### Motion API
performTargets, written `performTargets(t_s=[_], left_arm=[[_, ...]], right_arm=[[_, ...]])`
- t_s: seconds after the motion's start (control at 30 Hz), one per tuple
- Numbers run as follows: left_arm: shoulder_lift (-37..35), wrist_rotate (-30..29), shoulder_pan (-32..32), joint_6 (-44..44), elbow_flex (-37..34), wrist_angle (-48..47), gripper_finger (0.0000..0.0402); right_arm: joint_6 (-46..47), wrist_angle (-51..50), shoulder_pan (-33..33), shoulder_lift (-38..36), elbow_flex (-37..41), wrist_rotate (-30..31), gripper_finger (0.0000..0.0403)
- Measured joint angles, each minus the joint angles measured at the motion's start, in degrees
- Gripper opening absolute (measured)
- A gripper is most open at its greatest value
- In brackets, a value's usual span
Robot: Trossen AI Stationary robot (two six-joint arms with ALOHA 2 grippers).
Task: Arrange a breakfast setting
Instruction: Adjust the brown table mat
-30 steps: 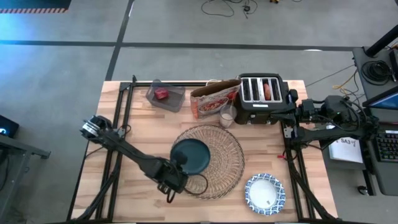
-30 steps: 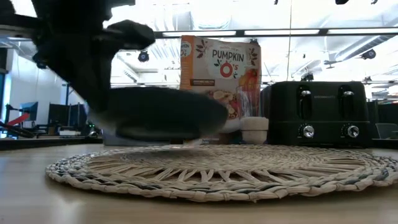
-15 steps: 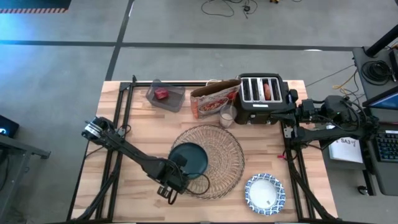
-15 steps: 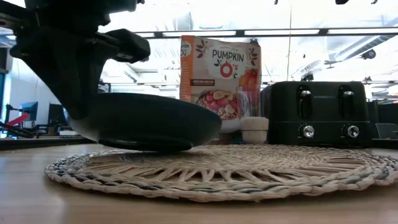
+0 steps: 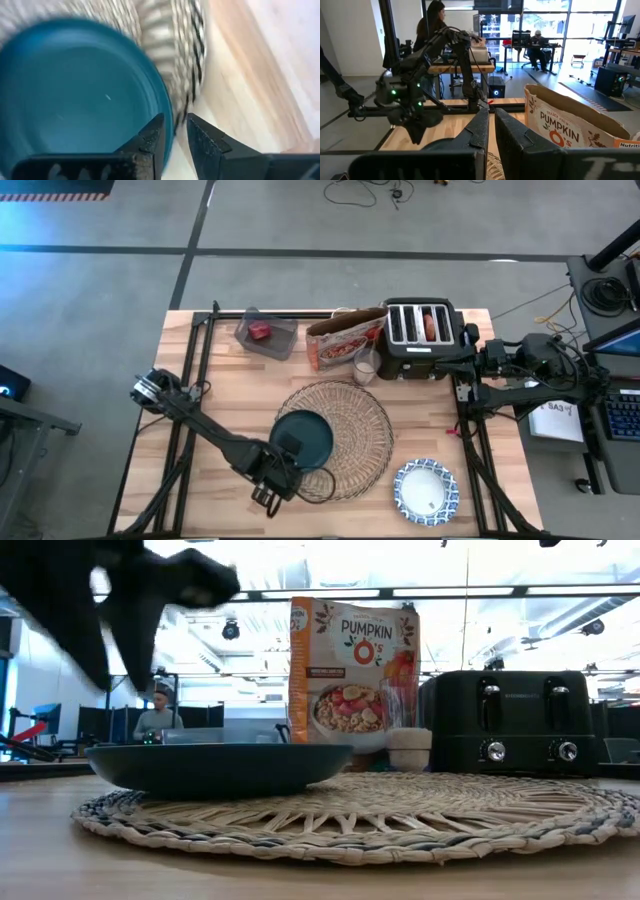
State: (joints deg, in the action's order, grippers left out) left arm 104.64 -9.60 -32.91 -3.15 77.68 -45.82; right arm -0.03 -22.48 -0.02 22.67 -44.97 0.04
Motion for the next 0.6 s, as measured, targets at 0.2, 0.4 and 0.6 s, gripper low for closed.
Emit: performTargets(t_s=[0.2,0.4,0.6], left_arm=[[0.0,-5.0,0.8,8.5,3.3,7.8,0.0066],[0.1,-4.5,4.1,10.7,2.8,20.1,0.0066],[3.3,-1.5,7.2,10.4,2.9,28.4,0.0066]], right_arm=[[0.0,0.0,0.0,0.0,0.0,0.0,0.0022],[0.0,0.0,0.0,0.0,0.0,0.0,0.0022],[0.0,0.0,0.0,0.0,0.0,0.0,0.0022]])
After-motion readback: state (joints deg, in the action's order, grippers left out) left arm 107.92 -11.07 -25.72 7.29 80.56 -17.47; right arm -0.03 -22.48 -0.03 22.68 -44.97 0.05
